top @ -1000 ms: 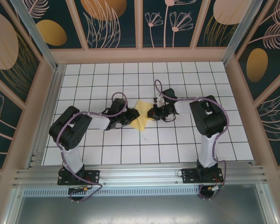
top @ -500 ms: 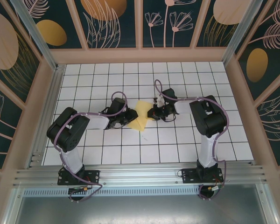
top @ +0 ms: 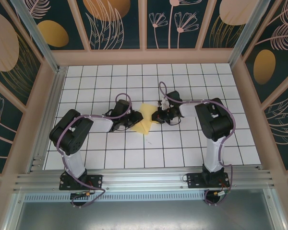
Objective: Fold a paper plane with a square sheet of paper (pick it up from the middle)
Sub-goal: Turn over the paper at the center of the table.
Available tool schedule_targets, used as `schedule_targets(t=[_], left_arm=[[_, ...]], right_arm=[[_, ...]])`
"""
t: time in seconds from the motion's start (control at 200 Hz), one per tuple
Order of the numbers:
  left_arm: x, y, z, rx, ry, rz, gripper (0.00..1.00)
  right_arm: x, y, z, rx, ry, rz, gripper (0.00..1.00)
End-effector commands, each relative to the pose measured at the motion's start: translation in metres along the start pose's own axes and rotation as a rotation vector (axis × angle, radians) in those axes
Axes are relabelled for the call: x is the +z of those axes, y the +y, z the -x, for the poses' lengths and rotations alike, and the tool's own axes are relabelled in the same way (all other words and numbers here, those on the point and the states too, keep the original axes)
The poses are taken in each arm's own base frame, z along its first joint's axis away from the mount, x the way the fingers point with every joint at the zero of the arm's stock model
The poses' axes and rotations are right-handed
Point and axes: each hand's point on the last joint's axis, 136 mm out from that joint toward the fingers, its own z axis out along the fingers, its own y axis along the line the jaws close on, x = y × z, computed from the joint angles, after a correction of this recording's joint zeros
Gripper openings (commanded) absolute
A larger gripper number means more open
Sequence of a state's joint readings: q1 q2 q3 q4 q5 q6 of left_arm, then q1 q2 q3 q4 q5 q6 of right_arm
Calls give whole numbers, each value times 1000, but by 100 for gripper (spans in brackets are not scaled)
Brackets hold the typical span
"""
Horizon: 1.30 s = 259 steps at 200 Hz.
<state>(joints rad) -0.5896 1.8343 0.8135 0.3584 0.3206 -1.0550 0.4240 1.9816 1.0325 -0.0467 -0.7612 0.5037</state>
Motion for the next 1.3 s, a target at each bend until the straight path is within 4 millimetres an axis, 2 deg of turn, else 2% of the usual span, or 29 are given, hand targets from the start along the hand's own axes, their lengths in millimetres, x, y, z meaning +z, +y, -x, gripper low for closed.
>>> schedule_targets(t=[0.0, 0.14, 0.295, 0.39, 0.5, 0.57, 0.59, 0.726, 0.811, 0.826, 0.876, 1.011, 1.056, 1.136, 1.191, 1.226, 1.291], left_arm=[[6, -9, -2, -9, 17, -36, 24], [5, -7, -2, -14, 14, -37, 19], [5, -6, 0, -5, 4, -21, 7], [-1, -6, 4, 18, -16, 12, 0], [-15, -6, 10, 54, -44, 73, 0], [-28, 1, 13, 83, -66, 150, 0], [-39, -4, 18, 97, -91, 158, 0], [-86, 9, 34, 155, -187, 362, 0], [-117, 22, 43, 179, -249, 504, 0], [-123, 15, 48, 184, -269, 510, 0], [-141, 19, 55, 192, -310, 591, 0], [-172, 23, 68, 256, -383, 805, 0], [-175, 23, 71, 283, -391, 864, 0], [-166, 25, 71, 333, -375, 956, 0], [-156, 25, 70, 365, -365, 1001, 0], [-147, 33, 65, 398, -331, 1066, 0], [-133, 32, 63, 444, -317, 1113, 0]], right_arm=[[11, -38, -18, 75, 53, -104, 5], [11, -39, -18, 76, 54, -104, 4], [9, -32, -17, 67, 52, -85, 7], [-3, -9, -8, 33, 18, -36, 21], [-30, 23, 8, -22, -73, 2, 42], [-49, 33, 18, -46, -146, -16, 53], [-55, 35, 21, -50, -166, -25, 55], [-85, 25, 32, -58, -291, -127, 66], [-95, 18, 34, -58, -340, -164, 70], [-97, 17, 34, -55, -346, -170, 71], [-100, 14, 35, -47, -363, -187, 72], [-108, 10, 36, -25, -401, -216, 73], [-110, 7, 36, -14, -413, -229, 73], [-116, 2, 38, 12, -435, -251, 73], [-121, -1, 39, 31, -449, -259, 73], [-124, -4, 39, 42, -457, -264, 73], [-130, -8, 39, 61, -470, -270, 72]])
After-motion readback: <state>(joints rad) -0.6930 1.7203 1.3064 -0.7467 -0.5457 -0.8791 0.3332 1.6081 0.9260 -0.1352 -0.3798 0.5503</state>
